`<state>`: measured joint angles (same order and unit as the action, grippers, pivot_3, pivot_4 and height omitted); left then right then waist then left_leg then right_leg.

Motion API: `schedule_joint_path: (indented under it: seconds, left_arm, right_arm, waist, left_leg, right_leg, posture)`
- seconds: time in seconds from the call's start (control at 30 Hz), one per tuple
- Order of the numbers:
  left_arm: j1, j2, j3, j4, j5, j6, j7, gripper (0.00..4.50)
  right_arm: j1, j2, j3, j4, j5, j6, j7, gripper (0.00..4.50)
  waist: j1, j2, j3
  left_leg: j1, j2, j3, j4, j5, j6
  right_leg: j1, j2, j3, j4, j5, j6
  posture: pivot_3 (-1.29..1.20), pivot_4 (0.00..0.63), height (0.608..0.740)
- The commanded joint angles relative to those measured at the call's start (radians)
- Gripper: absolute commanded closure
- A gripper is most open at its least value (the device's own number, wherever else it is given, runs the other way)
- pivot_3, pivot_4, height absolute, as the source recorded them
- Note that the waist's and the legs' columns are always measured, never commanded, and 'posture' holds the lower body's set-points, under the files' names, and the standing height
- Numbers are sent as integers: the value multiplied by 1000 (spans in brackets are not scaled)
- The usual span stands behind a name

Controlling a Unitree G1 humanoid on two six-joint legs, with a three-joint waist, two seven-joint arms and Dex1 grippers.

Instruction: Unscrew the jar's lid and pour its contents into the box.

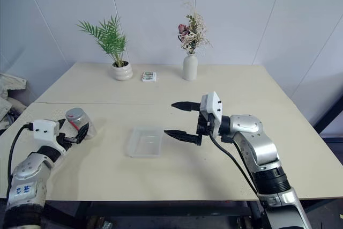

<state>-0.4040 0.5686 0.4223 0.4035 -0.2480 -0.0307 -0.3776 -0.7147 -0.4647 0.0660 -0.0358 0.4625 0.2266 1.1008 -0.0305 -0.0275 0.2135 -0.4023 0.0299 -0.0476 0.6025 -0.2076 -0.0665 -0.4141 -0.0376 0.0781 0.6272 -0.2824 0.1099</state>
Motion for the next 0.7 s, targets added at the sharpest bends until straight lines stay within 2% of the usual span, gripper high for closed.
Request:
schedule_joint_path:
  seconds: [0.03,0.23,0.33,0.53,0.7]
  left_arm:
    - [-53,36,-8,72,8,-47,-31,45]
    - [-144,58,-42,228,24,-97,-69,45]
    - [-168,63,-57,271,30,-115,-86,652]
    - [-193,72,-68,330,32,-152,-102,2489]
    - [-188,69,-65,321,17,-169,-125,2492]
  right_arm:
    - [14,-1,-30,-59,19,5,-28,0]
    - [37,-2,-38,-91,21,15,-63,0]
    - [48,-3,-40,-112,25,24,-78,0]
    - [66,-8,-51,-137,29,35,-102,0]
    - [71,0,-54,-134,32,39,-114,0]
  waist:
    - [0,0,0]
    - [0,0,0]
    - [0,0,0]
    - [-1,0,0]
    - [-1,0,0]
  left_leg:
    - [0,0,0,0,0,0]
    - [0,0,0,0,0,0]
    - [0,0,0,0,0,0]
    - [0,0,0,-1,0,0]
    - [0,0,0,-1,0,0]
  right_leg:
    - [0,0,0,0,0,0]
    - [0,0,0,0,0,0]
    - [0,0,0,0,0,1]
    - [0,0,0,0,0,1]
    - [0,0,0,0,0,1]
  posture:
    - [0,150,740]
    - [0,150,740]
    - [0,150,740]
    - [0,150,740]
    - [0,150,740]
